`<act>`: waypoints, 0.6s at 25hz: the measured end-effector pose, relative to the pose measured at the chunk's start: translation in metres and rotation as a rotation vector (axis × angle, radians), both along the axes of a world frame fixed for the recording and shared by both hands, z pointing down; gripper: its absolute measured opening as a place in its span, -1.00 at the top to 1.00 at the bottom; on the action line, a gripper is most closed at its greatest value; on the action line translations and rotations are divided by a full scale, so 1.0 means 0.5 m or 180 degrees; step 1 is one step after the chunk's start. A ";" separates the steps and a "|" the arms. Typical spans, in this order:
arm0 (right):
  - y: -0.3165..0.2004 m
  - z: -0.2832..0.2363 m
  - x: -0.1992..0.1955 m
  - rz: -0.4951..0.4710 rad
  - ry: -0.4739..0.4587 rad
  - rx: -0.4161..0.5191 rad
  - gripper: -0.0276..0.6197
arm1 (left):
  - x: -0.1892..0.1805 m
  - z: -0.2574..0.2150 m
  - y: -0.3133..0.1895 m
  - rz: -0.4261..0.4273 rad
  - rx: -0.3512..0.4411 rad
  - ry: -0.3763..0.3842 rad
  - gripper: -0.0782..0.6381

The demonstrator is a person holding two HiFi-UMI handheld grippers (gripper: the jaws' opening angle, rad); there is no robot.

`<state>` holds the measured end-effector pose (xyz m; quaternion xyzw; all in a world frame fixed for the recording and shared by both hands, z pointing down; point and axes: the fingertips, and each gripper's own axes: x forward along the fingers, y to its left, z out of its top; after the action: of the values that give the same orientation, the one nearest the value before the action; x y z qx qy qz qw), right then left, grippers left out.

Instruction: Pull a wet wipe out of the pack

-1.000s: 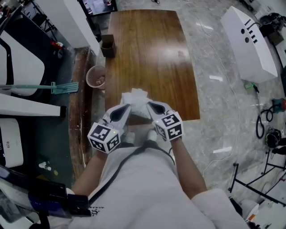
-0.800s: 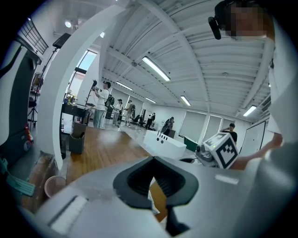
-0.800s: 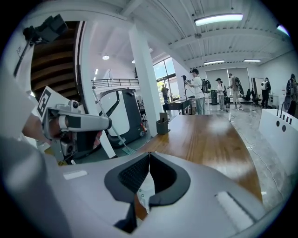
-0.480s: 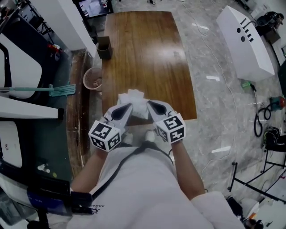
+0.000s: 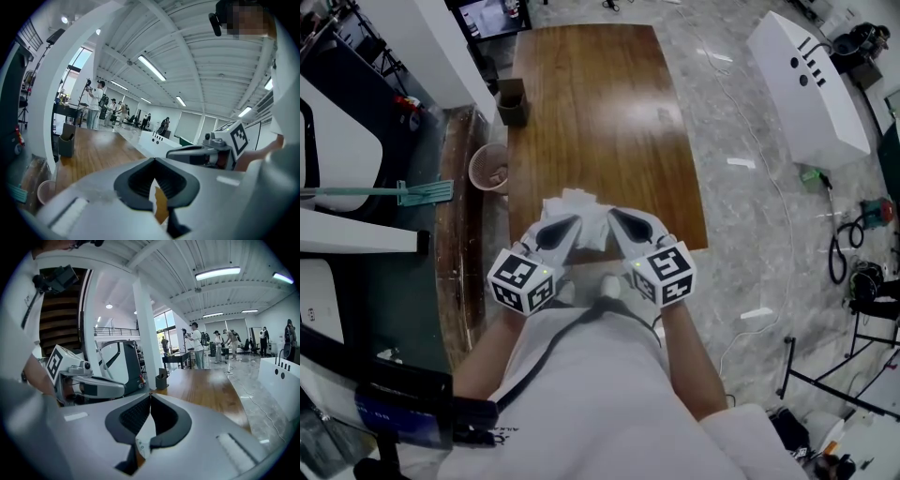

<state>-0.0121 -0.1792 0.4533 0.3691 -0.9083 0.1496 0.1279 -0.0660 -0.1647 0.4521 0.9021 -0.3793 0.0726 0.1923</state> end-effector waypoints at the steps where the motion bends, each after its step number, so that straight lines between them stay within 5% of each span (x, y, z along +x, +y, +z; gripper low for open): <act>1: -0.001 -0.005 0.002 0.0009 -0.0014 0.0017 0.88 | 0.002 -0.001 -0.002 0.0012 0.0005 0.0001 0.77; 15: 0.008 -0.096 0.058 0.0244 -0.0196 0.0268 0.88 | 0.027 -0.016 -0.017 0.0164 0.0051 0.0020 0.77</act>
<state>0.0169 -0.1750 0.4054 0.4039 -0.9025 0.1274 0.0785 -0.0525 -0.1730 0.4439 0.9134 -0.3559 0.0717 0.1844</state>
